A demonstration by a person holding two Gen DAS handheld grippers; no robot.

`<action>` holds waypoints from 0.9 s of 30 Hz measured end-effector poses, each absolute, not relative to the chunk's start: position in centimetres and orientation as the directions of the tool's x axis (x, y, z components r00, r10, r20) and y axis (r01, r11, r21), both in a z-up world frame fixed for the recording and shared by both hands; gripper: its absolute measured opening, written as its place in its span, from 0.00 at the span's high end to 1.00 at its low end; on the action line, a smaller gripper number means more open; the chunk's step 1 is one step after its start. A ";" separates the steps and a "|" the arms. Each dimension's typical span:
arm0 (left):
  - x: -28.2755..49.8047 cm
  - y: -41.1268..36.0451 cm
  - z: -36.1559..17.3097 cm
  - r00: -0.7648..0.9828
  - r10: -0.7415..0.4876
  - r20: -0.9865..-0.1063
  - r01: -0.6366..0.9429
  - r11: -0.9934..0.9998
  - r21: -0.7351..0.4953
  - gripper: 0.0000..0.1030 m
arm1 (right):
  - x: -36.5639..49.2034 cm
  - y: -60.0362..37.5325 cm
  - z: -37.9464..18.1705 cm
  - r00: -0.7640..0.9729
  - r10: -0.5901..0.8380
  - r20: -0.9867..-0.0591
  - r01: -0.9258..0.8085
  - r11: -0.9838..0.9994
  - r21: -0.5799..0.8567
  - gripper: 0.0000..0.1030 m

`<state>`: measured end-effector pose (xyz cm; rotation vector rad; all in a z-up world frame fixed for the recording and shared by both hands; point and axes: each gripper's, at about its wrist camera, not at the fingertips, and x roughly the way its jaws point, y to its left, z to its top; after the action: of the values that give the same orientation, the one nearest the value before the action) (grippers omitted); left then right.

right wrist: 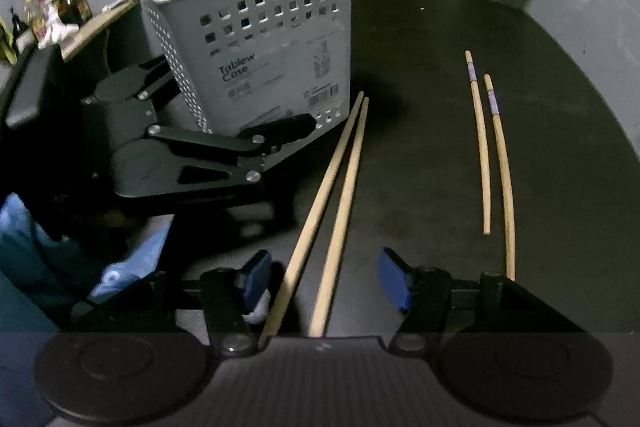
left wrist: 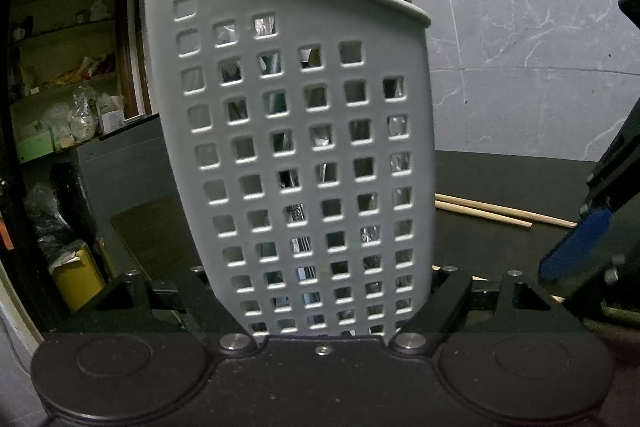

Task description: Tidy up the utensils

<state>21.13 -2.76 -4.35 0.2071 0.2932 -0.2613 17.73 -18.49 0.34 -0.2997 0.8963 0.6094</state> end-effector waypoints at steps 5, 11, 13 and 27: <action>21.1 -2.8 -4.4 0.924 -0.226 -0.308 0.285 0.945 0.160 0.22 | 17.6 -18.8 0.5 0.484 0.335 -0.808 -0.636 0.770 -0.062 0.83; 21.1 -2.5 -4.4 0.923 -0.231 -0.307 0.288 0.945 0.156 0.22 | 17.6 -22.8 0.7 0.505 0.223 -0.834 -0.495 0.866 -0.067 0.84; 21.1 -2.5 -4.4 0.923 -0.231 -0.307 0.288 0.945 0.155 0.22 | 17.3 -24.0 0.8 0.503 0.200 -0.841 -0.436 0.899 -0.047 0.84; 21.2 -1.8 -4.5 0.923 -0.238 -0.303 0.290 0.947 0.140 0.23 | 14.7 -27.4 0.8 0.424 0.332 -0.842 -0.182 0.942 0.280 0.74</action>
<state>21.22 -1.85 -4.46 0.1847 0.2873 -0.2727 14.69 -27.43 0.78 0.1544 1.0868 0.3235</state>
